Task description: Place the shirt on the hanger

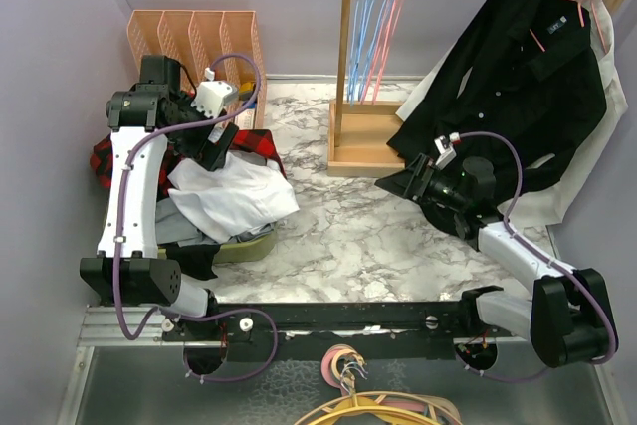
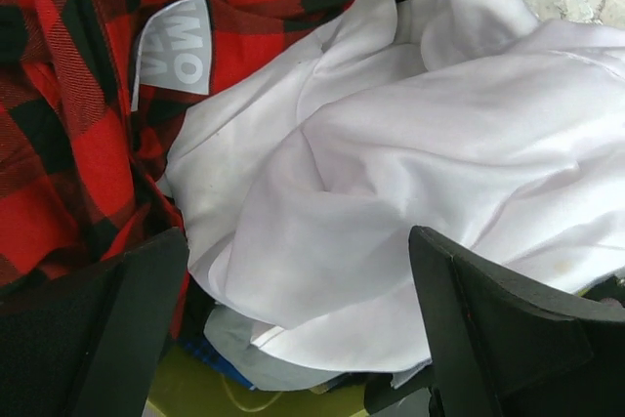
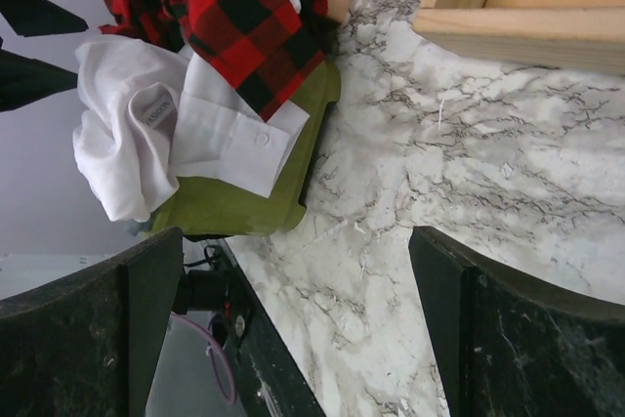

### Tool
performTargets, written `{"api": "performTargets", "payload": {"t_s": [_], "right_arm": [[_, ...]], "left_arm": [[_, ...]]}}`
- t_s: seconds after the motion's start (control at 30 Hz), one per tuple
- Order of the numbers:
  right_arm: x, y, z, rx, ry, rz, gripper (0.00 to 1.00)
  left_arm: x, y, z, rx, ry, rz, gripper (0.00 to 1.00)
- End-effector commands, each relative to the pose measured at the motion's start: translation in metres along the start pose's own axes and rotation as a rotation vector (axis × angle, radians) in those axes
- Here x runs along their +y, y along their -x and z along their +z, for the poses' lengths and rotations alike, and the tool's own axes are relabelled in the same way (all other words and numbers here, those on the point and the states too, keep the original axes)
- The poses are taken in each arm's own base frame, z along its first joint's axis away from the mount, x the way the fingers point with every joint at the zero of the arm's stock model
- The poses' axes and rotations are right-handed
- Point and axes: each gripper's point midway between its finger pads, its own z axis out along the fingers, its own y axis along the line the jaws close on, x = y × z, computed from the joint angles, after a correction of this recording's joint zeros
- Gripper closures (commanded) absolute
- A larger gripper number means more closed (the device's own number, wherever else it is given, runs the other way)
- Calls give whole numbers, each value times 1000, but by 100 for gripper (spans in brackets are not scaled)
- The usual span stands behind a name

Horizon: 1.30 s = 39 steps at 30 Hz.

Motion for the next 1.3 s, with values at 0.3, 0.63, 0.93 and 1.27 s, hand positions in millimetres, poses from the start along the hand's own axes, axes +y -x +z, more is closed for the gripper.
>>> {"api": "performTargets", "payload": {"t_s": [0.3, 0.63, 0.93, 1.27], "right_arm": [[41, 18, -2, 22, 154, -229, 3], [78, 24, 0, 29, 262, -397, 5], [92, -11, 25, 148, 340, -425, 5], [115, -33, 51, 166, 378, -494, 5]], "left_arm": [[-50, -19, -4, 28, -135, 186, 1], [-94, -10, -23, -79, -243, 190, 1], [-118, -44, 7, 44, -347, 242, 1], [-98, 9, -32, -130, -209, 341, 100]]}}
